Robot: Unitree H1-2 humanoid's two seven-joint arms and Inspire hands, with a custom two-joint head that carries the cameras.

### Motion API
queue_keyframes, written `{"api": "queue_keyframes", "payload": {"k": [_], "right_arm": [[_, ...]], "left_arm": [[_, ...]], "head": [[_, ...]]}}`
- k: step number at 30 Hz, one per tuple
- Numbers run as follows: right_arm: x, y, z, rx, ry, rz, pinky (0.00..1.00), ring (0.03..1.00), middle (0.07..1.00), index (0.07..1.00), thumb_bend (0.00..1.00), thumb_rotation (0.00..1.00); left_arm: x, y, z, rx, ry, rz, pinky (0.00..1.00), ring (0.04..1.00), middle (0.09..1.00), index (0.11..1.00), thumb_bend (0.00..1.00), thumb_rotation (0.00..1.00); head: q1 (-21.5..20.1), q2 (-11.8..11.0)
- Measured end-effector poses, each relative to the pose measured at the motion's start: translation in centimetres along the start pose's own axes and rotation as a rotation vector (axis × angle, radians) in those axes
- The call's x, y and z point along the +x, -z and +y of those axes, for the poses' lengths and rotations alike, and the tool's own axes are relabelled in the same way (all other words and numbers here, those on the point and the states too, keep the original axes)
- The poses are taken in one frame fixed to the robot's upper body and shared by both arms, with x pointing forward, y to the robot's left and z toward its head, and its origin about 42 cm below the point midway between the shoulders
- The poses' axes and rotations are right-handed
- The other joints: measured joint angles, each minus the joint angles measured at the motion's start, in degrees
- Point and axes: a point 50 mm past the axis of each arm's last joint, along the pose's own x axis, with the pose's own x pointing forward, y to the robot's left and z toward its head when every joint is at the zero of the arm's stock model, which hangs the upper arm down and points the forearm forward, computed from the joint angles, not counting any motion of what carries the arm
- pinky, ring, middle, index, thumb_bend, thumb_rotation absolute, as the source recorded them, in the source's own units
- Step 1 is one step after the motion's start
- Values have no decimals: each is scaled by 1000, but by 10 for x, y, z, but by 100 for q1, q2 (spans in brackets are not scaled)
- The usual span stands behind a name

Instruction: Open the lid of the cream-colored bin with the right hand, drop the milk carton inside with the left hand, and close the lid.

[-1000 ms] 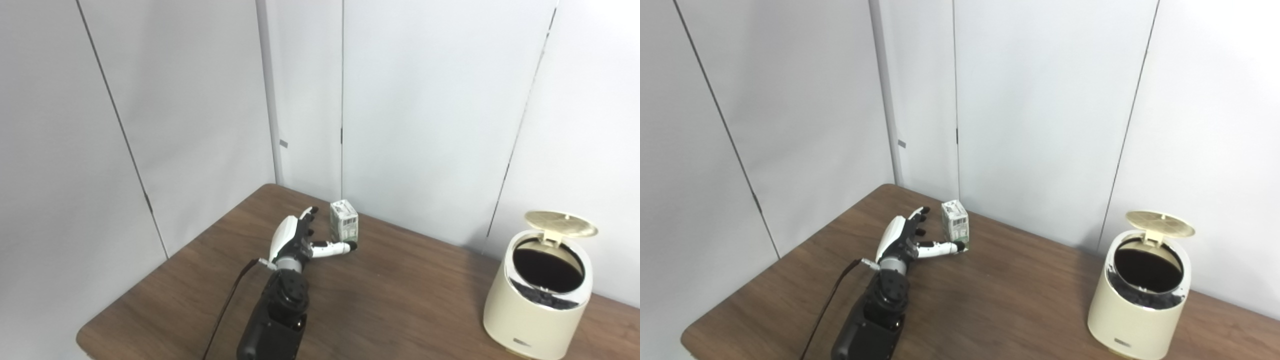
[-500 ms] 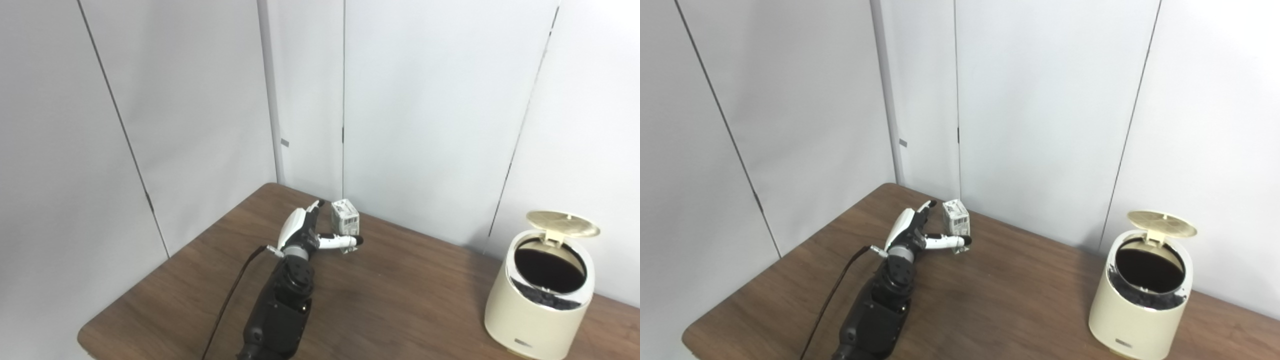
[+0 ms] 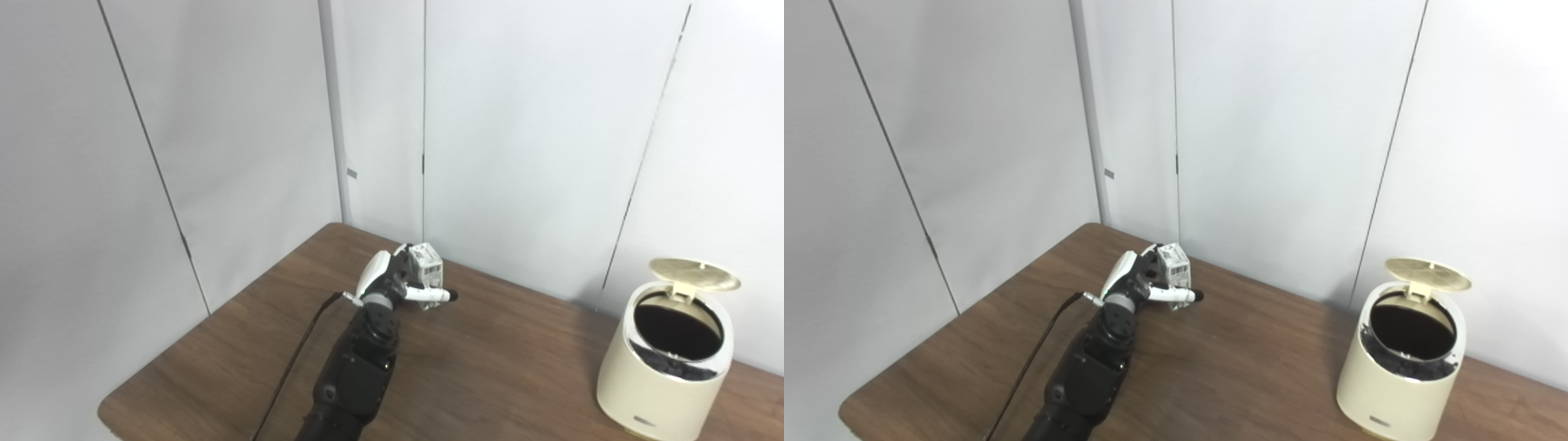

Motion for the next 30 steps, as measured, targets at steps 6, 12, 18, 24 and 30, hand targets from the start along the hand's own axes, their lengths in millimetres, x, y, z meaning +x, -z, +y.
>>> {"api": "queue_keyframes", "payload": {"k": [6, 12, 18, 24, 30], "right_arm": [[-2, 0, 0, -1, -6, 1, 632, 724, 726, 706, 202, 366], [-5, -2, 1, -2, -19, -1, 617, 705, 716, 696, 217, 347], [-6, -2, 2, -9, -27, -3, 612, 694, 710, 691, 222, 332], [-6, -2, 2, -18, -34, -2, 609, 688, 707, 688, 210, 281], [-8, -3, 3, -18, -41, -2, 614, 691, 705, 681, 209, 244]], "left_arm": [[6, 2, -1, -11, 5, 22, 653, 887, 956, 1000, 1000, 215], [8, 1, -3, -53, -68, -19, 595, 731, 785, 829, 937, 111], [4, 3, -11, -156, -298, -159, 508, 592, 619, 656, 831, 6], [5, 17, -14, -237, -397, -165, 359, 440, 469, 514, 533, 0], [5, 20, -10, -306, -433, -148, 359, 438, 492, 477, 521, 0]], "head": [[-61, 9], [-123, 44], [-132, 70], [-150, 88], [-150, 97]]}}
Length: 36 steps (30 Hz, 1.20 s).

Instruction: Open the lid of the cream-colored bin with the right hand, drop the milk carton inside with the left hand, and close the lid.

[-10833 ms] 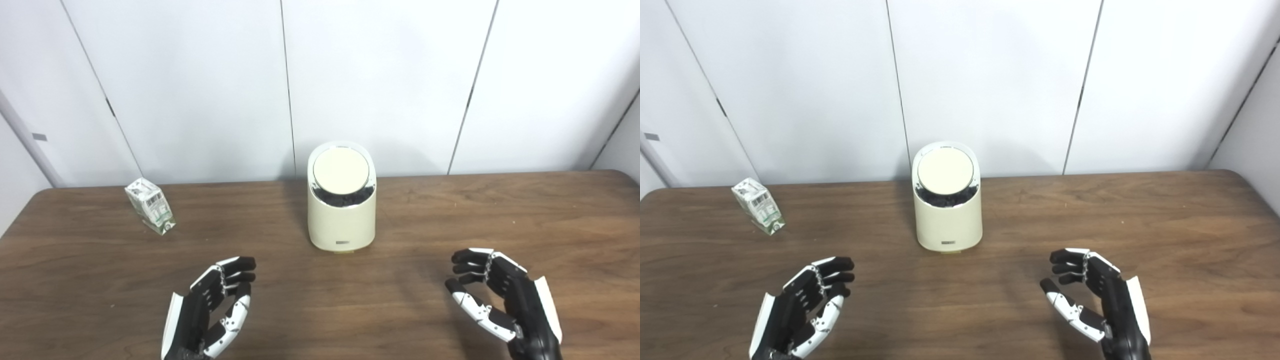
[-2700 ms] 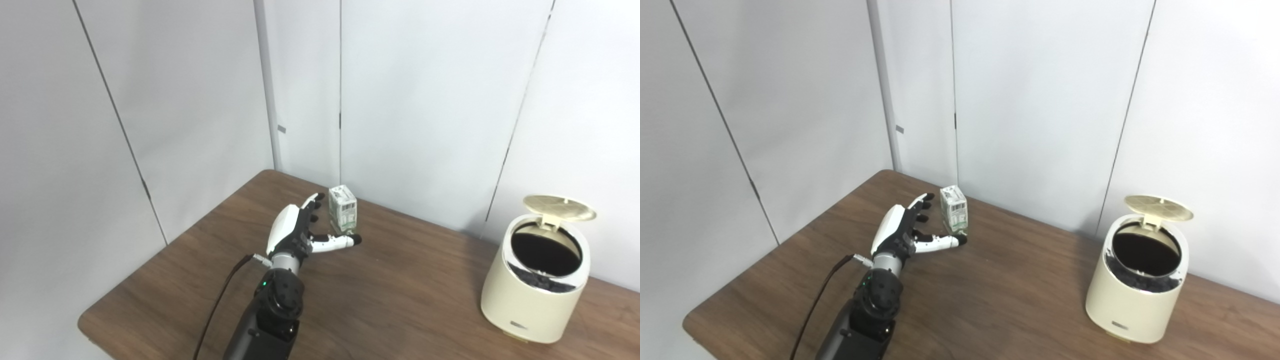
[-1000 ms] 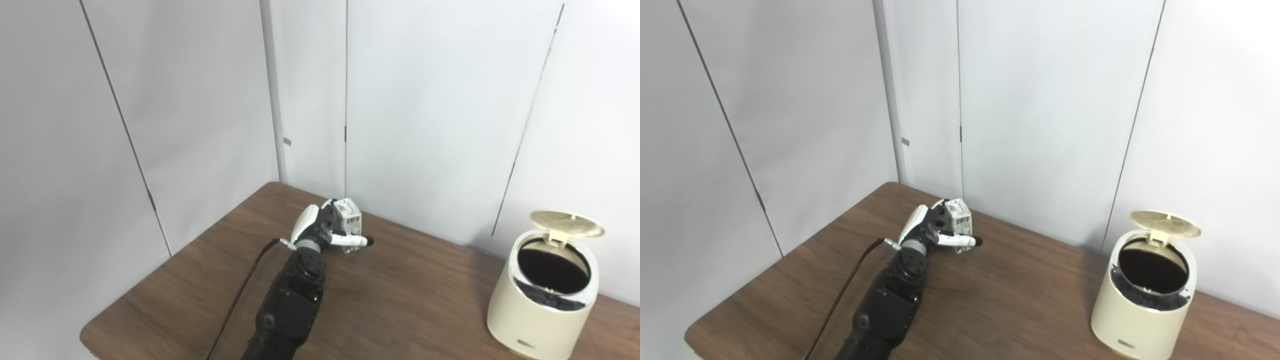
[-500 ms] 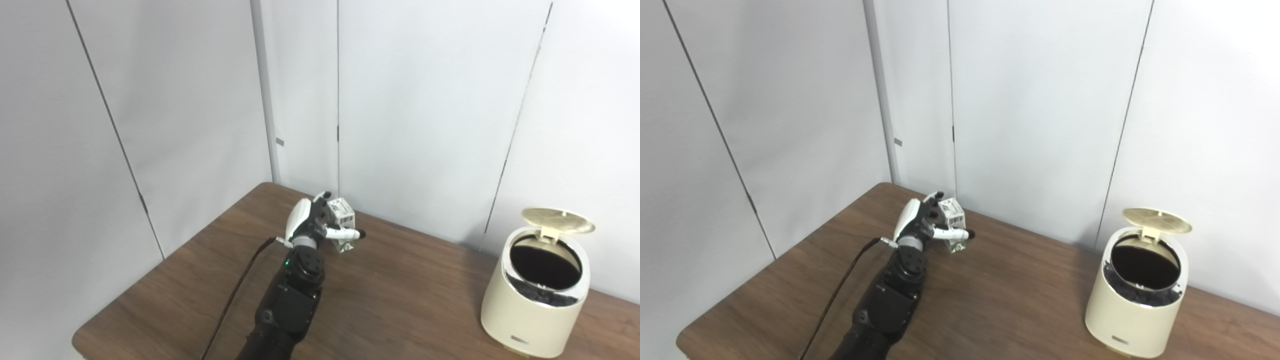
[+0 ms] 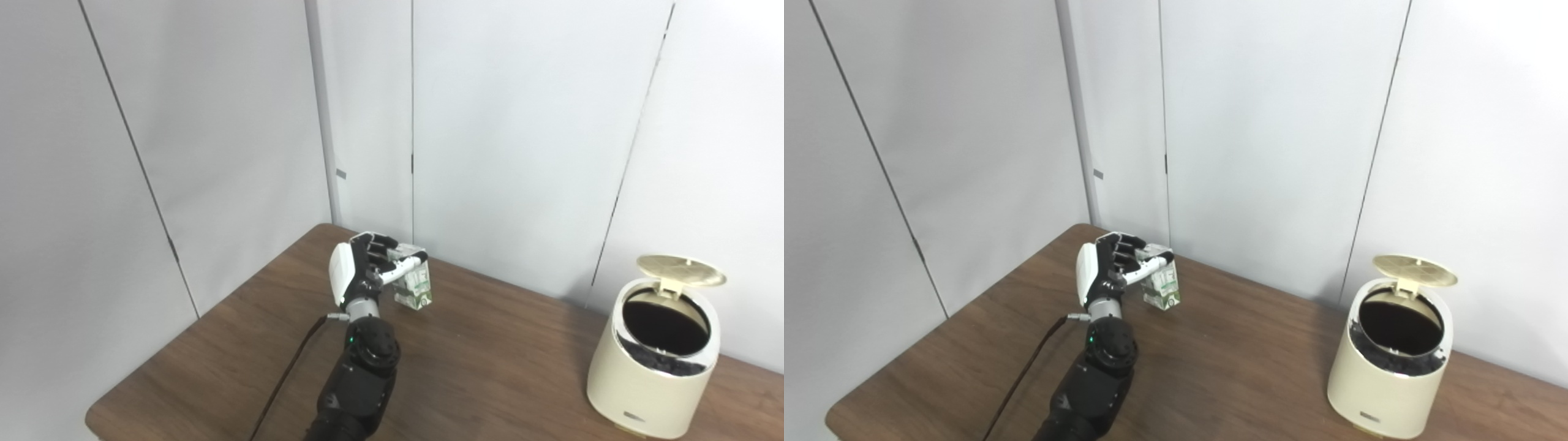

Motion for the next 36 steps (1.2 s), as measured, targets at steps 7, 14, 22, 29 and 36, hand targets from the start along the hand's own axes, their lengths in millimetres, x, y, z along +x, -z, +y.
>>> {"api": "queue_keyframes", "payload": {"k": [7, 14, 22, 29, 36], "right_arm": [[-1, 0, 1, -6, -7, 4, 609, 691, 708, 682, 207, 258], [-1, 0, 2, -18, -13, 4, 599, 686, 713, 685, 211, 269], [0, 0, 3, -22, -18, 9, 595, 691, 720, 689, 213, 319], [0, 0, 5, -24, -20, 8, 593, 693, 715, 682, 231, 350], [2, -1, 7, -36, -7, 4, 571, 697, 719, 683, 227, 402]], "left_arm": [[0, 0, -1, -23, 5, 12, 371, 455, 510, 466, 520, 0], [-1, 0, -2, -17, 12, 10, 384, 475, 523, 461, 519, 0], [1, -1, 0, -5, 20, -1, 369, 457, 515, 464, 520, 0], [-1, -11, -1, -29, 40, -57, 321, 395, 466, 492, 523, 0], [-6, -29, -5, -49, 98, -180, 319, 414, 458, 507, 507, 0]], "head": [[-17, -26], [-26, -35], [-79, -62], [-272, -88], [-474, -158]]}}
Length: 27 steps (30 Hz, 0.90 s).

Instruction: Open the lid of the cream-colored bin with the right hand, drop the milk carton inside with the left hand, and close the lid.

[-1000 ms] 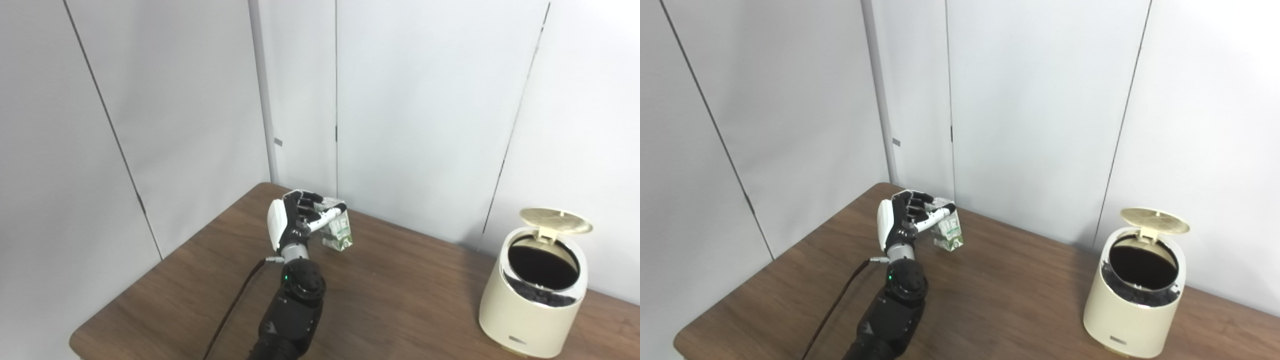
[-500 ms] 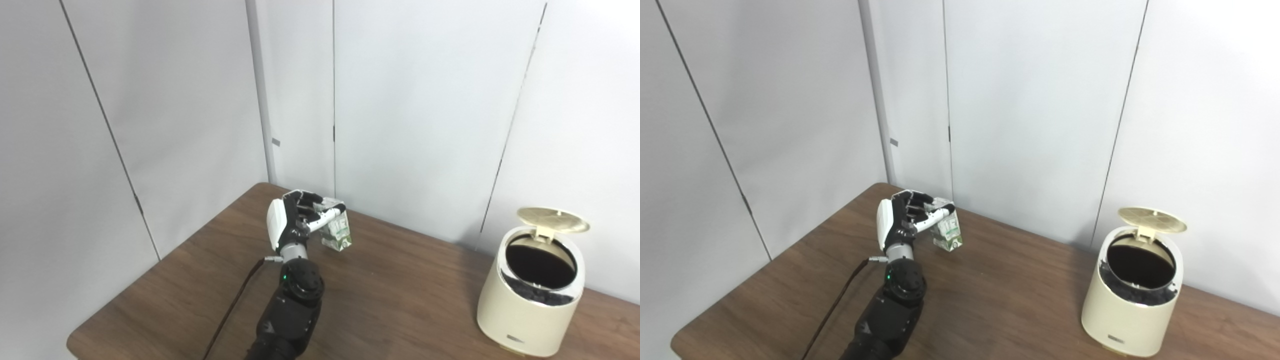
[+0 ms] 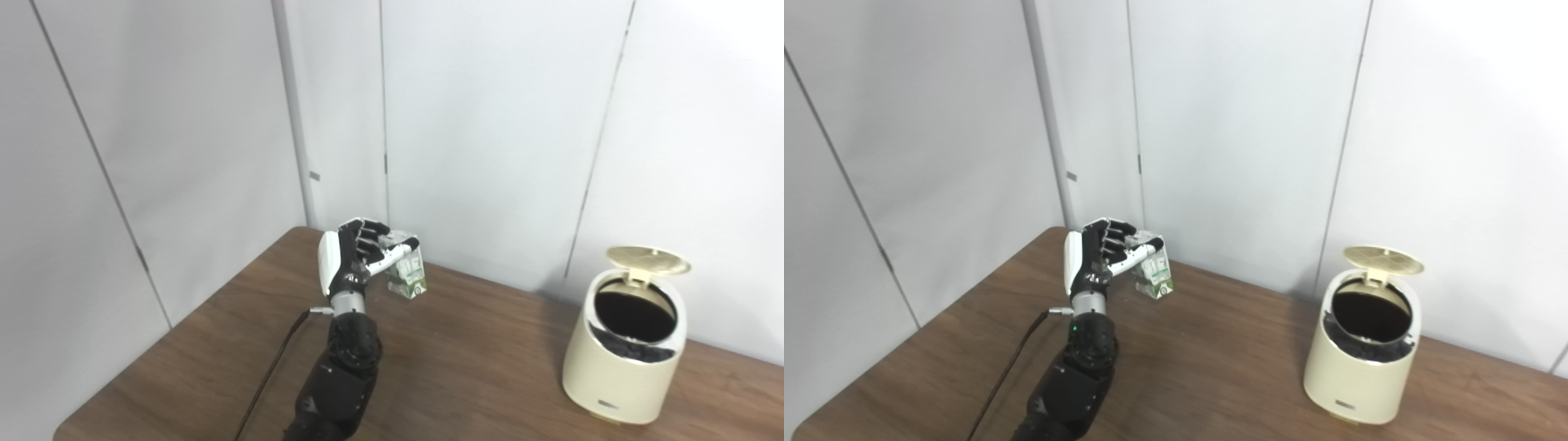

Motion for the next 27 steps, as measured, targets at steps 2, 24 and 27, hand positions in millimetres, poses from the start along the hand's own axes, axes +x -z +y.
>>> {"api": "queue_keyframes", "payload": {"k": [2, 24, 27], "right_arm": [[1, 0, 1, -7, 3, -4, 562, 695, 721, 685, 238, 444], [-29, -20, 26, 3, 70, 76, 508, 681, 722, 689, 209, 627], [-31, -22, 29, 12, 77, 88, 502, 685, 727, 693, 219, 667]], "left_arm": [[-1, -6, -2, -14, 13, -41, 316, 419, 475, 510, 503, 0], [-13, -66, -61, -115, 153, -259, 339, 441, 474, 496, 505, 0], [-14, -71, -68, -133, 174, -282, 336, 438, 476, 497, 504, 0]], "head": [[-79, -9], [-1037, -158], [-1152, -194]]}}
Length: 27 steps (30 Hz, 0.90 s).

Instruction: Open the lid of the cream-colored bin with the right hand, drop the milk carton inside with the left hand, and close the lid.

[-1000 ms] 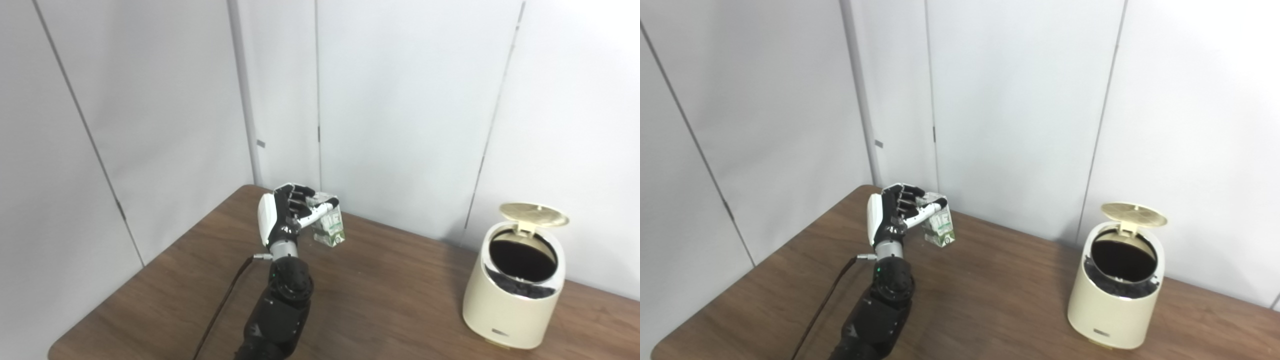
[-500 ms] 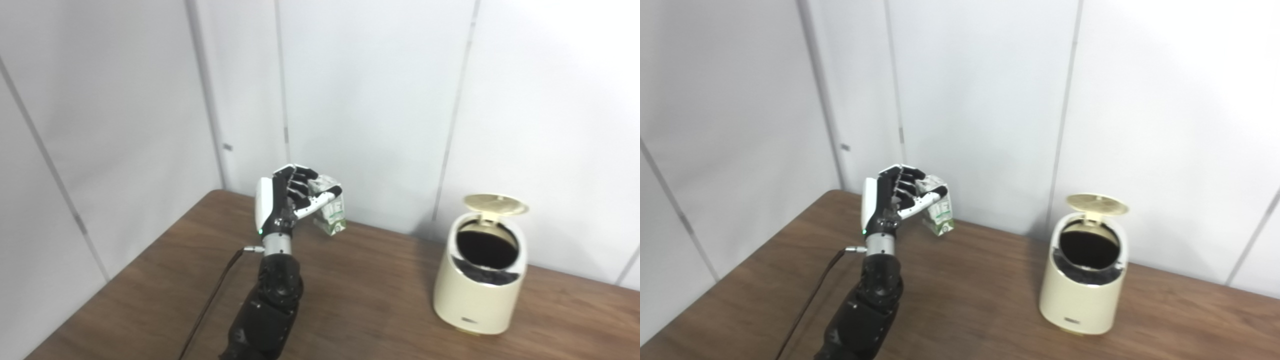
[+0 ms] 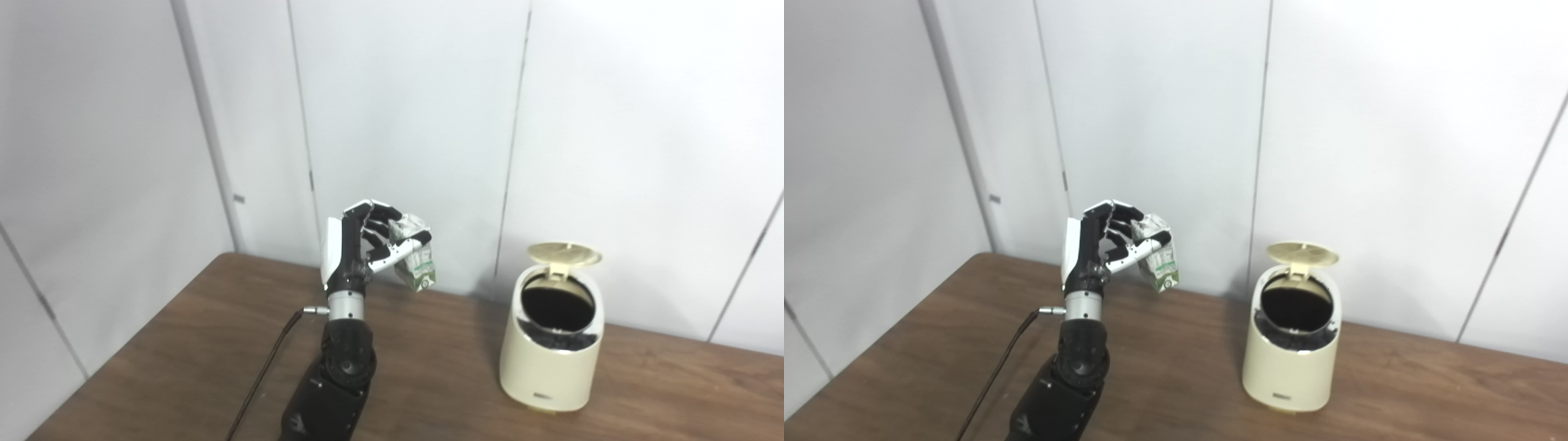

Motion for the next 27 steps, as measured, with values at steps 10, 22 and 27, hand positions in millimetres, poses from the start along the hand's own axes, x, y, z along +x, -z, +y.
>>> {"api": "queue_keyframes", "payload": {"k": [10, 22, 27], "right_arm": [[-6, -6, 10, 33, 35, -20, 530, 693, 710, 678, 259, 658], [4, -7, 18, 67, 53, -60, 521, 684, 706, 668, 244, 601], [6, -7, 21, 63, 50, -63, 539, 688, 713, 679, 114, 436]], "left_arm": [[-7, -15, -31, -90, 71, -100, 339, 445, 482, 486, 504, 0], [-16, -51, -61, -210, 126, -205, 344, 445, 478, 491, 504, 0], [-16, -60, -71, -238, 136, -215, 350, 446, 477, 491, 504, 0]], "head": [[-334, -88], [-510, -299], [-598, -317]]}}
